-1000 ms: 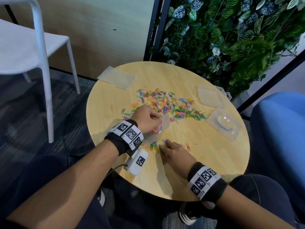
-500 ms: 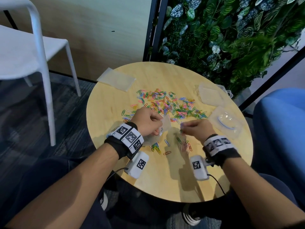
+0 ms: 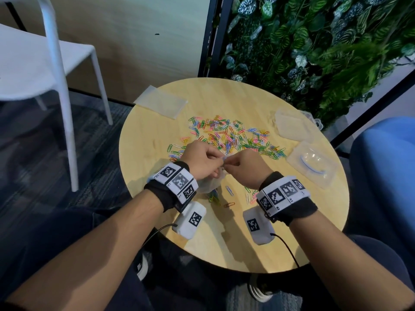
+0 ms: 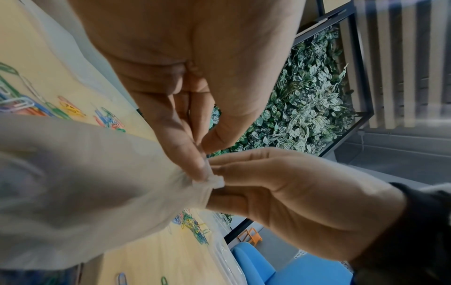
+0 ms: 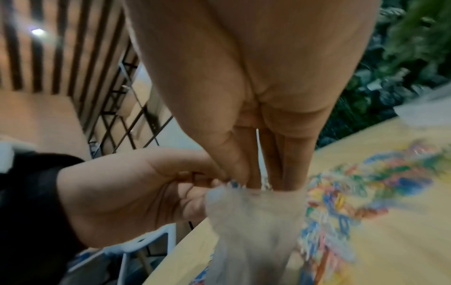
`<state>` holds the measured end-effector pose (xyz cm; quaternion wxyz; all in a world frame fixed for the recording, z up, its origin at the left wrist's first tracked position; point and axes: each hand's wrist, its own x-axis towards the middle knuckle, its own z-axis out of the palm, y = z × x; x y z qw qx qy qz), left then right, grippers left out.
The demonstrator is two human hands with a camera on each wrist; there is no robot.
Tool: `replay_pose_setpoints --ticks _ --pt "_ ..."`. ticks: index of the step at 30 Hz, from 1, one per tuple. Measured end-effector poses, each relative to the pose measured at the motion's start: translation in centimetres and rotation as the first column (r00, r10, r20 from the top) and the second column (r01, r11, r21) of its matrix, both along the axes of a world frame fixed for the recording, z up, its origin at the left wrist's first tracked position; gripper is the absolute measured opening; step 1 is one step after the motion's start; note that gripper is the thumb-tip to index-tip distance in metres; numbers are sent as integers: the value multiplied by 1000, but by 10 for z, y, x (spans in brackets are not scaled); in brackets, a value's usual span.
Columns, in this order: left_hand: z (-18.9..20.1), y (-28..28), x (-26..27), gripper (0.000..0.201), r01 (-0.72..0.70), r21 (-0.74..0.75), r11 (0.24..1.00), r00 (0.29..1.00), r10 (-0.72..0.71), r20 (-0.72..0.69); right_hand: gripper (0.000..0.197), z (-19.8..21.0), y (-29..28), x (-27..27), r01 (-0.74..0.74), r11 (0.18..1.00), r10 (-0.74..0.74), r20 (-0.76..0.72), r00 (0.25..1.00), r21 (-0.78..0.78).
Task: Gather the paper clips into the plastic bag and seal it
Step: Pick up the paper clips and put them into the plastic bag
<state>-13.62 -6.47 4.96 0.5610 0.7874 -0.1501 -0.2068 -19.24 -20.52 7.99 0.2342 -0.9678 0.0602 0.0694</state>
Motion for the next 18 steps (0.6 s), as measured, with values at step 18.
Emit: replay_pose_setpoints --ticks 18 --pt "35 83 19 10 -275 -145 950 942 297 157 93 -61 -17 -35 242 957 -281 -294 914 -162"
